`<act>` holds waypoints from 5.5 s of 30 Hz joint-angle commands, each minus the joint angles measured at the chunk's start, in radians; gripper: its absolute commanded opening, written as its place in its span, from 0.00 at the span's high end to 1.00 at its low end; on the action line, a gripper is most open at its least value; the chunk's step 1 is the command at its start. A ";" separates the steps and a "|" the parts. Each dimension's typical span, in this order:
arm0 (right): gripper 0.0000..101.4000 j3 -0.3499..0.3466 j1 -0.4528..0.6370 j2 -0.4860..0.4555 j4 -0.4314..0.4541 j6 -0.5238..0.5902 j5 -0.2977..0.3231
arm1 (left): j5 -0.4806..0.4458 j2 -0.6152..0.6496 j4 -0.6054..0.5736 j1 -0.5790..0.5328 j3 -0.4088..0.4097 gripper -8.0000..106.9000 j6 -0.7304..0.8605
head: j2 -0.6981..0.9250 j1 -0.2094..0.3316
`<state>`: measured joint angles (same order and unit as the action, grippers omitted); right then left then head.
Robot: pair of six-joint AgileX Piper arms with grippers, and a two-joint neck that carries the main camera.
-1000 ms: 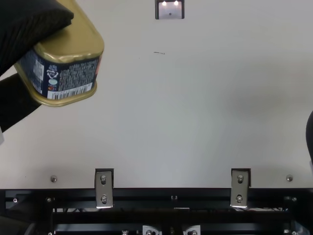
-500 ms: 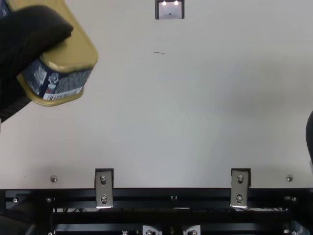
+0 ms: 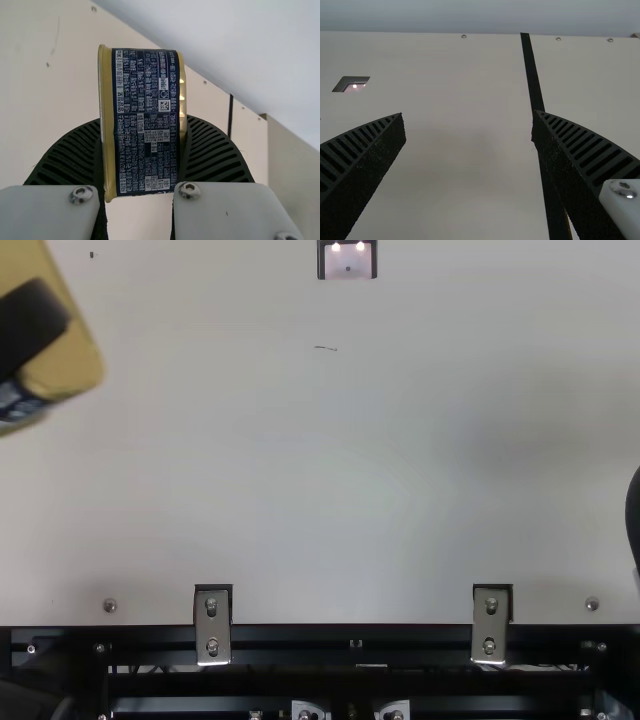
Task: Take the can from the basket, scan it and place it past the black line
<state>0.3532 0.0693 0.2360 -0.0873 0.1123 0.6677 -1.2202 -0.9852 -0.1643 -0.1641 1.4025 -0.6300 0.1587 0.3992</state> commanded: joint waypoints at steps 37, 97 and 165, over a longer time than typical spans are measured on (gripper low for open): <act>0.00 0.000 0.000 0.000 0.000 0.000 0.000 | 0.689 0.192 0.032 -0.070 -0.296 0.84 1.050 | -0.004 0.037; 0.00 0.000 0.000 0.000 0.000 0.000 0.000 | 1.469 0.016 0.348 -0.282 -0.726 0.84 0.665 | -0.004 0.037; 0.00 0.000 0.000 0.000 0.000 0.000 0.000 | 2.154 -0.550 0.548 -0.234 -0.888 0.84 0.411 | -0.004 0.037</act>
<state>0.3532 0.0693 0.2360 -0.0873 0.1123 0.6677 0.9157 -1.5253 0.3803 -0.4001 0.5151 -0.2182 0.1587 0.4043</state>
